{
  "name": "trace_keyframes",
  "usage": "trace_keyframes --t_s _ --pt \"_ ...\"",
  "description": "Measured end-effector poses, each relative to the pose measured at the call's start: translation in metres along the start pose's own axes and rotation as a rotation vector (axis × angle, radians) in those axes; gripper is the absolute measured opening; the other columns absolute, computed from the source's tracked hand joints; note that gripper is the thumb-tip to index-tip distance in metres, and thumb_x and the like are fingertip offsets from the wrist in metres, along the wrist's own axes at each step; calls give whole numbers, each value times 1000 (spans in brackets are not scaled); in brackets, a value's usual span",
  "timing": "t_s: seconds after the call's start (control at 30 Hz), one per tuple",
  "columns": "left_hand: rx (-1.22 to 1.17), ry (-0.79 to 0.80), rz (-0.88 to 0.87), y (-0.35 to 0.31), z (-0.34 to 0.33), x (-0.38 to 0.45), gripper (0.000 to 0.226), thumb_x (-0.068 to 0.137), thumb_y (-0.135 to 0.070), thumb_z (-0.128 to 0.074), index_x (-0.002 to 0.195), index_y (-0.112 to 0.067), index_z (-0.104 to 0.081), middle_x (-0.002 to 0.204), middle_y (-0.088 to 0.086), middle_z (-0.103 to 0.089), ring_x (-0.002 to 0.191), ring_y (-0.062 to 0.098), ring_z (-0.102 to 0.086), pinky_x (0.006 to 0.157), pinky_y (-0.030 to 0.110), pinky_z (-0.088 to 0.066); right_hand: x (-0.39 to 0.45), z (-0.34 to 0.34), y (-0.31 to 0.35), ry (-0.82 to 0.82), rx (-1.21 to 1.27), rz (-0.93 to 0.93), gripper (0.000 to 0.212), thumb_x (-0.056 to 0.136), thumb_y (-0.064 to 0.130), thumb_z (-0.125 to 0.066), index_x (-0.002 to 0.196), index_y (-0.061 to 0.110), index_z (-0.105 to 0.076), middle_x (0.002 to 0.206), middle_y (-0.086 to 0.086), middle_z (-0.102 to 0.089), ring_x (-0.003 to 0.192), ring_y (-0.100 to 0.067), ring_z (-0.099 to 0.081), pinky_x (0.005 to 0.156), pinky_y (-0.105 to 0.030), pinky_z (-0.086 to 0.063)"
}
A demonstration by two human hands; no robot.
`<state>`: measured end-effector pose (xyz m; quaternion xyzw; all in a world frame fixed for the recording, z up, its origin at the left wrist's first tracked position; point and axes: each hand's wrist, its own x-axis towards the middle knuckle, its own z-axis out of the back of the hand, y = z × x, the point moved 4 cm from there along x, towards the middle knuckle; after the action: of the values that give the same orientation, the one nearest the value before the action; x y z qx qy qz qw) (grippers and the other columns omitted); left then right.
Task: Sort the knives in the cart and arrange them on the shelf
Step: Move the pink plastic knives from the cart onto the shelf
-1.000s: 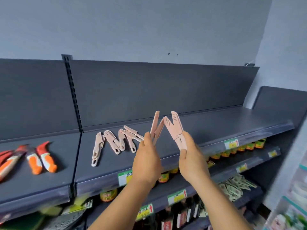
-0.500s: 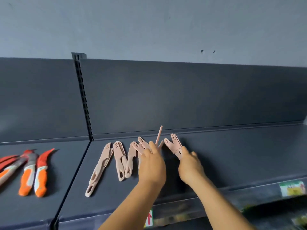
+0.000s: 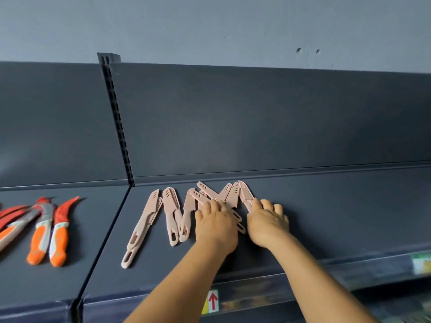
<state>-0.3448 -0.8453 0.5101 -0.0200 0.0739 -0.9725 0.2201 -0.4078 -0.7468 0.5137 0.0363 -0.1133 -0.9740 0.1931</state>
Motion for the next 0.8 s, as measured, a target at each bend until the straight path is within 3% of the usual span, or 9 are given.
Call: trace_keyframes --t_s 0.13,0.23,0.43,0.67,0.8 --pt "-71 -41 -57 0 9 -13 59 100 -24 -31 151 -6 -9 156 10 -18 143 28 -17 115 39 -18 -16 7 4 -17 60 11 53 103 32 -26 152 21 -9 156 -1 -17 137 -27 -24 109 -38 -26" --pt "-135 -99 -150 -2 21 -34 54 101 -24 -29 150 -9 -14 153 8 -28 139 26 -27 112 37 -25 -45 14 5 -73 89 30 52 103 33 -29 151 21 -14 155 0 -19 138 -25 -24 111 -37 -24" --pt "-145 -157 -390 1 19 -96 50 102 -29 -28 149 -11 -20 152 5 -29 140 22 -26 112 31 -22 -124 13 -2 -150 134 -59 54 103 35 -26 153 22 -11 160 4 -10 145 -21 -12 117 -35 -14" --pt "-122 -77 -674 9 -20 -192 53 103 -31 -28 150 -11 -18 156 4 -22 145 20 -16 118 30 -13 -239 -32 -25 -154 179 -255 56 102 38 -29 153 22 -12 159 3 -12 146 -17 -11 117 -31 -11" --pt "-116 46 -759 9 -56 -236 55 101 -34 -27 151 -13 -16 156 3 -21 145 19 -15 117 31 -17 -300 -69 -43 -143 201 -409 60 100 40 -33 153 22 -11 159 1 -15 146 -17 -14 116 -31 -13"
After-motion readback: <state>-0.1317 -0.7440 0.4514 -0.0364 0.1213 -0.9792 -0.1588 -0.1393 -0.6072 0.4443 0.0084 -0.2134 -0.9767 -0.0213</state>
